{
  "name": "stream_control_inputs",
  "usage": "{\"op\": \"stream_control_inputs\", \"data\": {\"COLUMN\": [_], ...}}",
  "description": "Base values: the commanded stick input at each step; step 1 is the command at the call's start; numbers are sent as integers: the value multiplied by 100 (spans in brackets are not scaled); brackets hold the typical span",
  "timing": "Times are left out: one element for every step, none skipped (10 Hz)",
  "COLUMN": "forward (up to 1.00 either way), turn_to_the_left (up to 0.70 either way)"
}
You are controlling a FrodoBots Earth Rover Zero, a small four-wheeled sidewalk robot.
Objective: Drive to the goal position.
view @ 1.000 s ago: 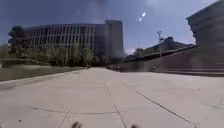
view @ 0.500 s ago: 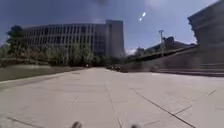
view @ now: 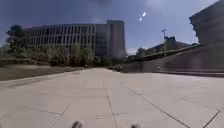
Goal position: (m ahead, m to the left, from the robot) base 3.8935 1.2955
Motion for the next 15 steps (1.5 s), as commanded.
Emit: {"op": "stream_control_inputs", "data": {"forward": [85, 85, 85, 85, 85, 85, 85, 85, 85, 85, 85, 85, 85, 85, 85], "turn_to_the_left": [0, 0, 0, 0, 0, 0, 0, 0, 0, 0, 0, 0, 0, -25, -34]}}
